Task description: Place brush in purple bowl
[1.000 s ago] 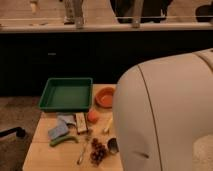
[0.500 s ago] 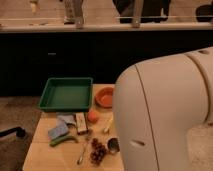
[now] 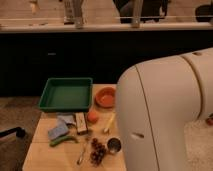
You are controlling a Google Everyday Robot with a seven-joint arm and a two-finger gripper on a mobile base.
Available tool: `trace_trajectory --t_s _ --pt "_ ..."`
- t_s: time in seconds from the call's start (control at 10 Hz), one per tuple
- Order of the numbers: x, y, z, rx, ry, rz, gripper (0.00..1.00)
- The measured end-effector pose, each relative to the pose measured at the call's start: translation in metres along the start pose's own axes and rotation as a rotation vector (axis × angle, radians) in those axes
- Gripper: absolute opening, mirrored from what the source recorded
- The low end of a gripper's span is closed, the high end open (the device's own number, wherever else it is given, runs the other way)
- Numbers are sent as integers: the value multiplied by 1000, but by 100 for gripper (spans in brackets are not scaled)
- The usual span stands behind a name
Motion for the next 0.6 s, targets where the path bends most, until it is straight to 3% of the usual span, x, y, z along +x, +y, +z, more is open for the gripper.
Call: trace_trajectory --t_s 0.3,0.6 --pt "-12 13 10 19 1 -4 80" --pt "-40 31 25 39 30 -3 80"
